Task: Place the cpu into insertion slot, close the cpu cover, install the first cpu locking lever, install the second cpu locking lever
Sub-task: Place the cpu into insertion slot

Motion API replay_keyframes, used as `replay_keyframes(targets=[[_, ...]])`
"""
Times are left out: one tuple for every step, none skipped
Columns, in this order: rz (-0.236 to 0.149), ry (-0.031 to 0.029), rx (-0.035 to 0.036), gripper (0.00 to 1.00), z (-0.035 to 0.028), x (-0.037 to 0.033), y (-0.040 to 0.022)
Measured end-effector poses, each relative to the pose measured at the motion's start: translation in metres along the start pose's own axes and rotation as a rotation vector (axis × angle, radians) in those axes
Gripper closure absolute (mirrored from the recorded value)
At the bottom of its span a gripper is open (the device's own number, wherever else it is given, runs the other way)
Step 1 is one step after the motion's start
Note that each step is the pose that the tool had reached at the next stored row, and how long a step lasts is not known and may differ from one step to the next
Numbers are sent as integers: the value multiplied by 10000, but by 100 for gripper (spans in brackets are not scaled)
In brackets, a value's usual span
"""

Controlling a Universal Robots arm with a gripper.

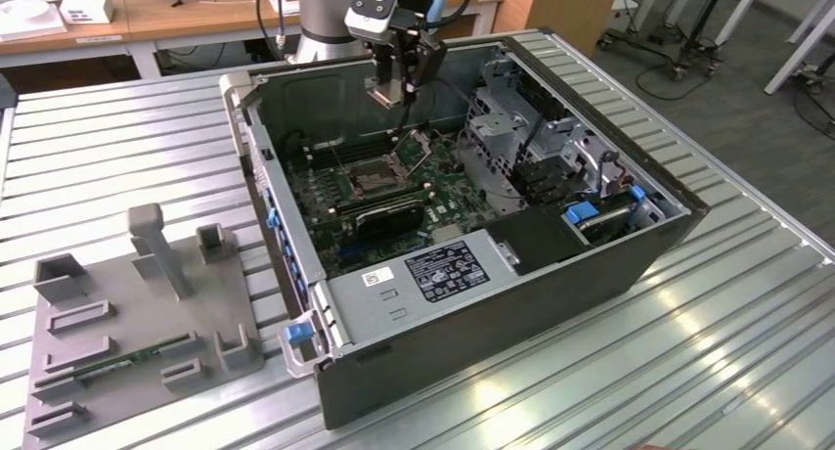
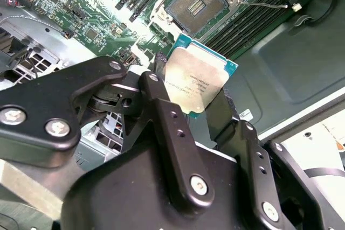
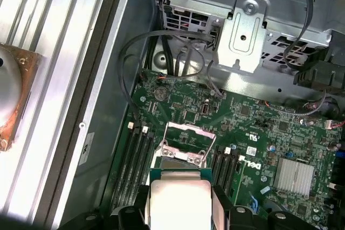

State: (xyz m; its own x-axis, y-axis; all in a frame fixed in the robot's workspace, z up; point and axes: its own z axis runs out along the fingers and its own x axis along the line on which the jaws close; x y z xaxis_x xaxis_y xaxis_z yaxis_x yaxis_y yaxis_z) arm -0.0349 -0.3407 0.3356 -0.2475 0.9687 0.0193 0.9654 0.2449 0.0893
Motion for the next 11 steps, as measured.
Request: replay_keyframes(targets=[[0,0,0,46,0,0,0],[1,0,0,46,0,0,0],[1,0,0,46,0,0,0],[2,0,0,46,0,0,0],[2,0,0,46,0,0,0],[4,0,5,46,0,0,0],[5,7,25,46,1,0,0],[6,14,52,46,1,0,0],[6,18,75,46,0,0,0],[7,20,81,46,0,0,-1],[7,21,86,46,0,0,-1]])
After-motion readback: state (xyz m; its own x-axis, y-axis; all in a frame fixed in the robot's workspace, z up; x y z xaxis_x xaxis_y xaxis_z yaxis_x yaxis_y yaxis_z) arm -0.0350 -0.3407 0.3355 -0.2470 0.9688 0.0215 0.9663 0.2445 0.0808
